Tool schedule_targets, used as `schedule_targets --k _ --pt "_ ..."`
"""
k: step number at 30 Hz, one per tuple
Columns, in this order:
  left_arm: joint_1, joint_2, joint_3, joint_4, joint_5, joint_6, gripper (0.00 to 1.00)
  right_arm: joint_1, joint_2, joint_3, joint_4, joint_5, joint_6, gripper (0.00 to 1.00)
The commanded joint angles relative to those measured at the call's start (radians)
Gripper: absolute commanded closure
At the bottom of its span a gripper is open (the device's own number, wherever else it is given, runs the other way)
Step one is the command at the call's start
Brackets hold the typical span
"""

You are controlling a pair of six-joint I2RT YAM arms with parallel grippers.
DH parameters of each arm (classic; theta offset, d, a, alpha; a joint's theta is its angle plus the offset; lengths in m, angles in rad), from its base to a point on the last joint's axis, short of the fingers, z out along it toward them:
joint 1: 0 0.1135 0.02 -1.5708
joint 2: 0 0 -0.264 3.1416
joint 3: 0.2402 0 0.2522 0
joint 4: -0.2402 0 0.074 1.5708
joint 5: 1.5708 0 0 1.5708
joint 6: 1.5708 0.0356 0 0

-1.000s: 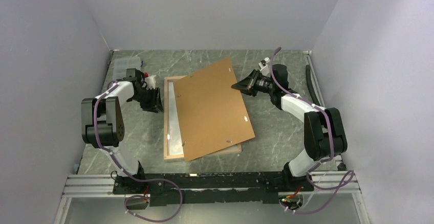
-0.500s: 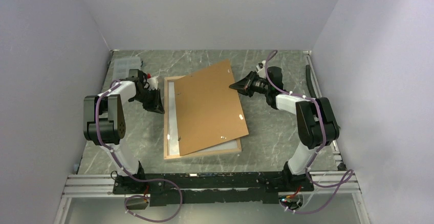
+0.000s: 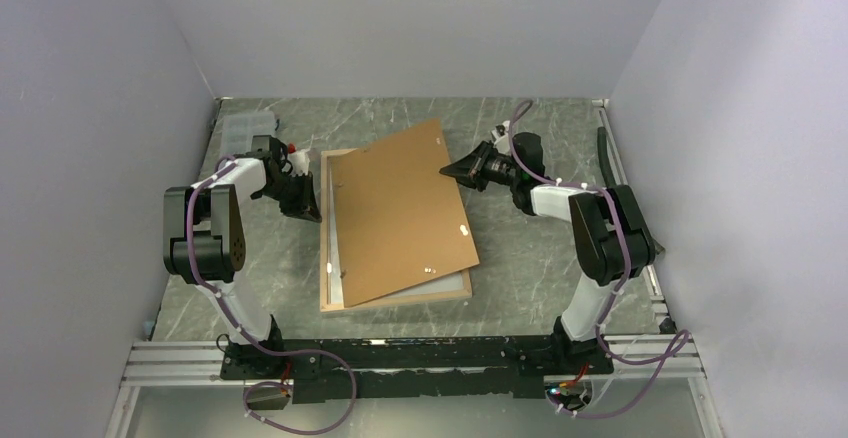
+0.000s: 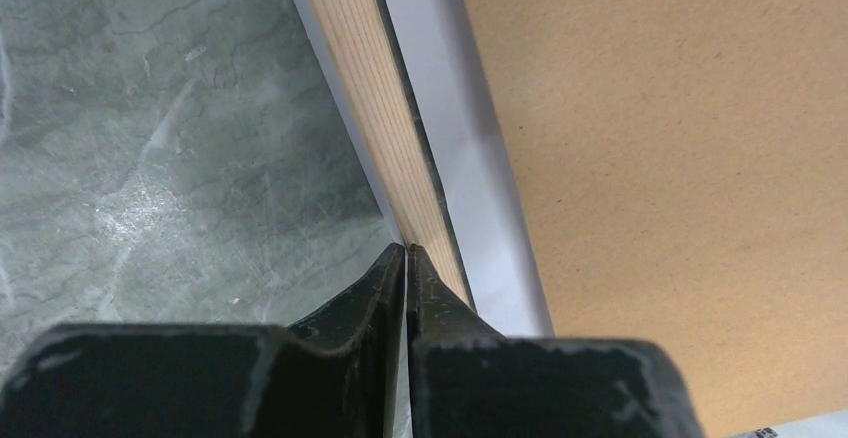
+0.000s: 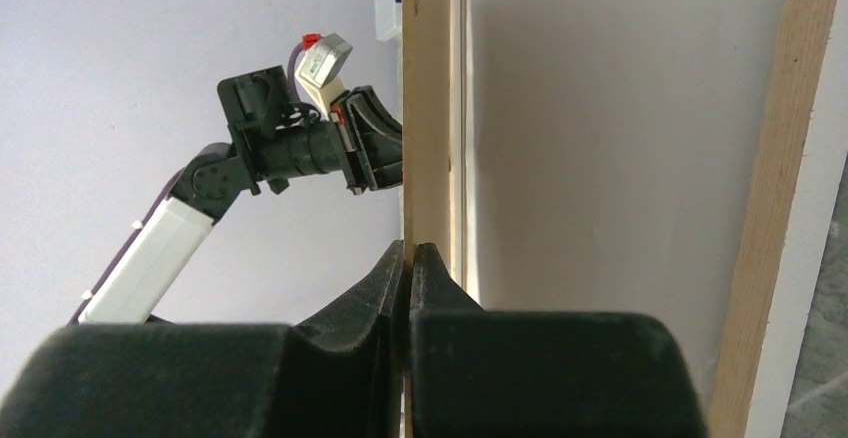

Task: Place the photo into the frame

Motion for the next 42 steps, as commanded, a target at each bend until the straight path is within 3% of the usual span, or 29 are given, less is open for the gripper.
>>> schedule_targets --k 1,14,42 --pt "-0.006 0.021 -0.006 0.012 -0.032 0.029 0.91 0.009 -0.002 0.024 0.109 -0.007 0.052 1.0" --pt "-0.005 0.015 -0.016 0.017 -0.033 0.041 0.97 0.022 0.04 -0.012 0.207 0.049 0.07 1.0" --pt "-0.007 -0.003 -0.019 -0.004 -0.037 0.074 0.97 0.085 0.09 -0.055 0.239 0.132 0.023 1.0"
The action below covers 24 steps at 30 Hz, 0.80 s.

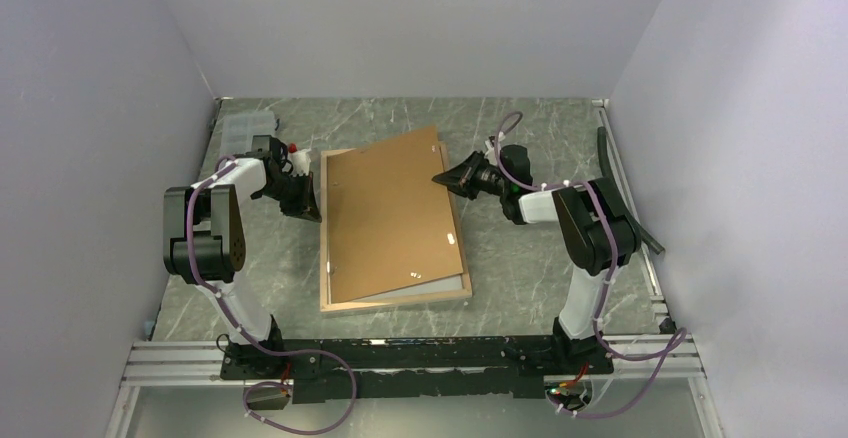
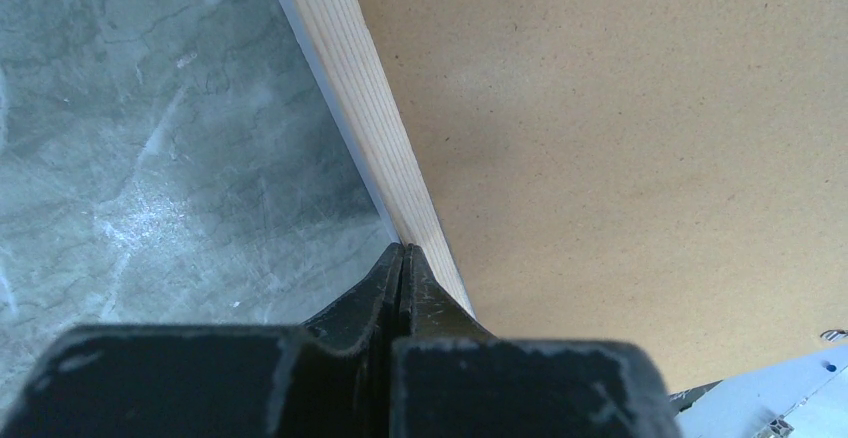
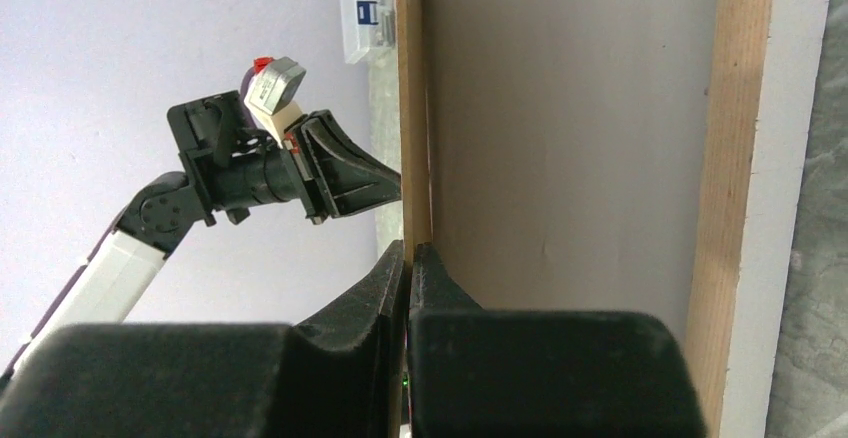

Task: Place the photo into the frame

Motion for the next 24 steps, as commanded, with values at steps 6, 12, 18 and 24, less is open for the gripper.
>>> schedule_targets --k 6,12,18,24 --pt "-0.005 -0.006 -0.021 -0.005 -0.045 0.055 0.97 0.033 -0.008 -0.021 0.081 0.053 -0.046 1.0" --pt "-0.005 -0.005 -0.024 -0.003 -0.037 0.061 0.97 0.066 0.003 -0.012 0.008 0.097 -0.127 1.0" --pt "-0.004 -0.012 -0.03 -0.005 -0.038 0.067 0.97 0.09 0.004 0.048 -0.211 0.132 -0.259 0.96" --pt "-0.004 -0.022 -0.023 -0.009 -0.032 0.065 0.97 0.121 -0.054 0.136 -0.474 0.23 -0.436 0.69"
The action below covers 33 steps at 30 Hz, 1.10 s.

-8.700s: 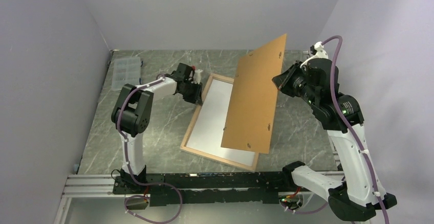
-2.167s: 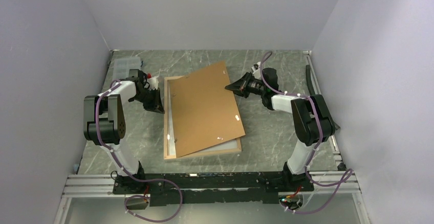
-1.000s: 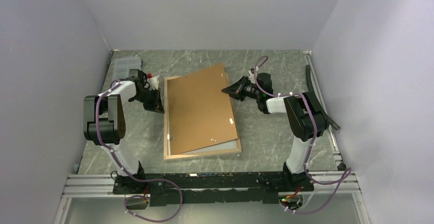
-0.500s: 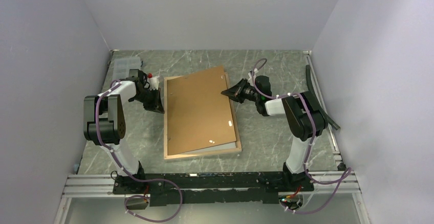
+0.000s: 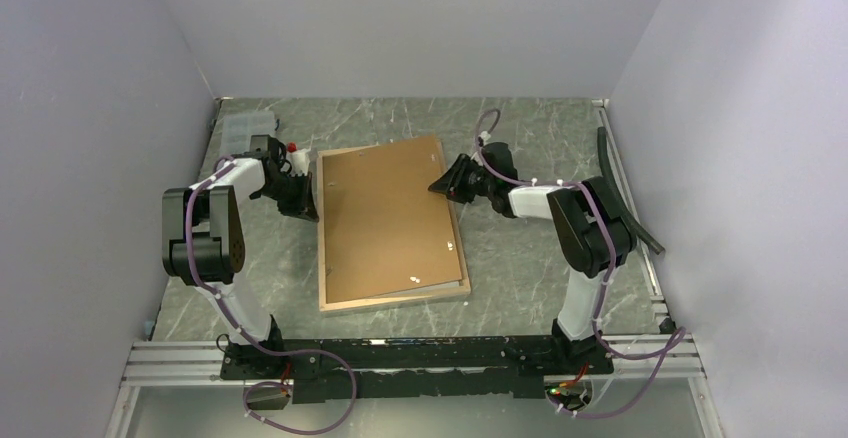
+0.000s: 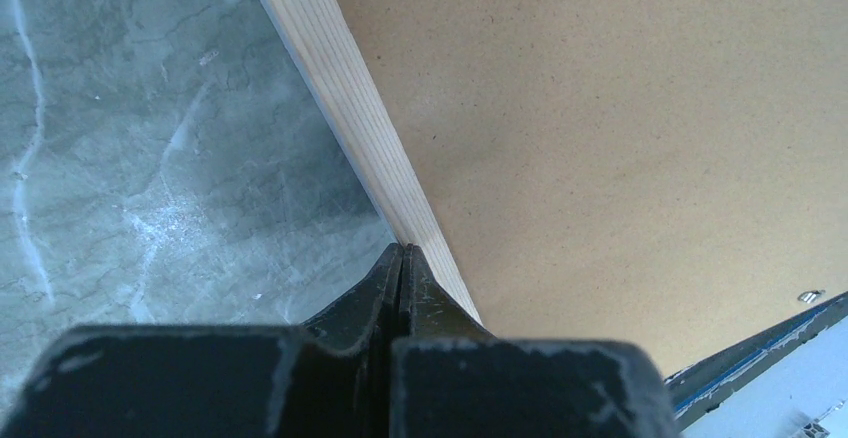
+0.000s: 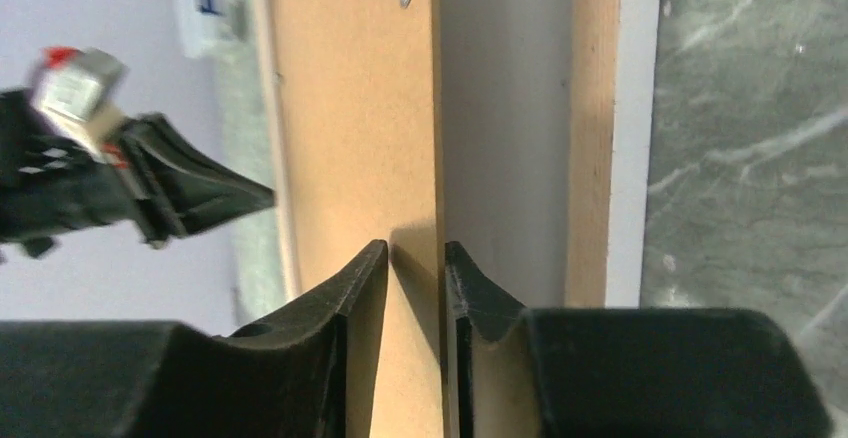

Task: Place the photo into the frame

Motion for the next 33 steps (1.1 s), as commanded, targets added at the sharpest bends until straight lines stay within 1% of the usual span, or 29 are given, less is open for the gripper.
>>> schedule_targets --k 1,8,14,17,20,22,27,29,31,33 --pt "-0.009 -0.014 -0.022 -0.003 -0.02 0.022 0.97 0.065 -0.061 0.071 -0.246 0.078 -0.187 0.66" --pt "-0.009 -0.026 -0.017 -0.004 -0.025 0.024 0.97 0.111 -0.08 0.163 -0.497 0.222 -0.306 0.38" --pt "-0.009 -0.041 -0.016 -0.011 -0.025 0.028 0.97 0.159 -0.095 0.262 -0.687 0.4 -0.396 0.16" --pt "-0.005 -0.047 -0.013 -0.015 -0.025 0.029 0.97 0.175 -0.12 0.29 -0.738 0.478 -0.428 0.07" --pt "0.0 -0.05 -0.007 -0.023 -0.017 0.029 0.97 0.177 -0.156 0.287 -0.751 0.5 -0.44 0.01" --pt "0.004 -0.053 -0.001 -0.028 -0.01 0.028 0.97 0.178 -0.176 0.286 -0.757 0.502 -0.444 0.0" --pt "0.02 -0.068 0.02 -0.051 0.012 0.025 0.97 0.192 -0.233 0.282 -0.764 0.562 -0.444 0.0" --pt "0.029 -0.08 0.03 -0.065 0.019 0.02 0.95 0.203 -0.259 0.289 -0.772 0.591 -0.443 0.0" --pt "0.037 -0.092 0.041 -0.085 0.019 0.019 0.88 0.209 -0.295 0.308 -0.793 0.619 -0.433 0.0" --pt "0.045 -0.106 0.055 -0.109 0.02 0.022 0.77 0.211 -0.333 0.319 -0.787 0.639 -0.425 0.0"
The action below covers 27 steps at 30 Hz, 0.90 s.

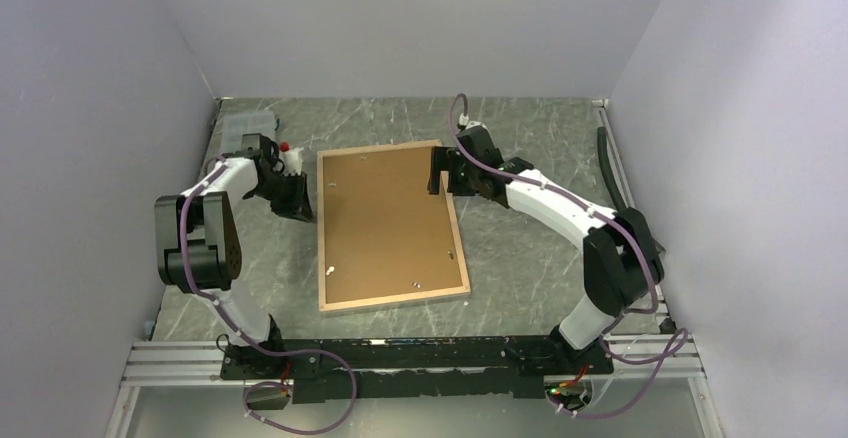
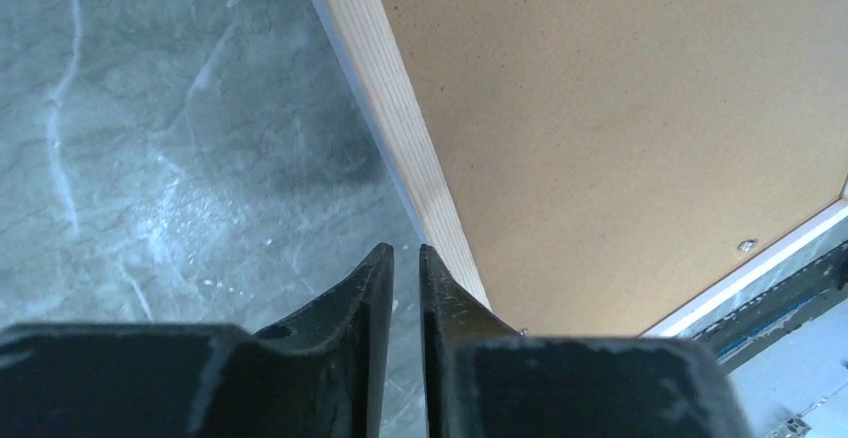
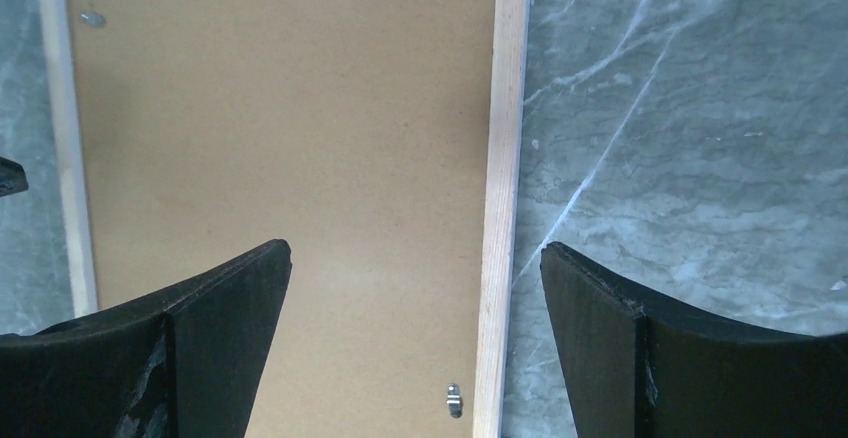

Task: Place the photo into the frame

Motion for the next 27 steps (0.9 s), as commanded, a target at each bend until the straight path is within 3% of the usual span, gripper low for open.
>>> schedule_targets --k 1,3,6,8,13,24,27 --pt "0.025 -0.075 0.063 -0.064 0.031 0.016 0.69 0.011 -0.117 0.069 -0.007 0.087 0.011 0.0" --pt "0.029 -0.089 0.083 -0.097 0.035 0.027 0.56 0.01 -0.162 0.061 0.008 0.083 0.031 0.0" --pt "0.042 -0.111 0.101 -0.134 0.044 0.048 0.52 0.008 -0.212 0.03 0.053 0.021 0.028 0.0" --pt "0.056 -0.127 0.104 -0.148 0.05 0.058 0.46 0.016 -0.203 0.075 -0.015 0.009 0.012 0.0" --pt "0.079 -0.165 0.095 -0.177 0.066 0.094 0.2 0.084 -0.215 0.08 -0.1 0.088 0.024 0.0" --pt "0.084 -0.158 0.041 -0.17 0.121 0.117 0.15 0.252 -0.214 -0.028 -0.076 0.098 0.138 0.0" --pt "0.084 -0.141 0.023 -0.16 0.14 0.117 0.19 0.287 -0.189 -0.037 -0.035 0.063 0.164 0.0"
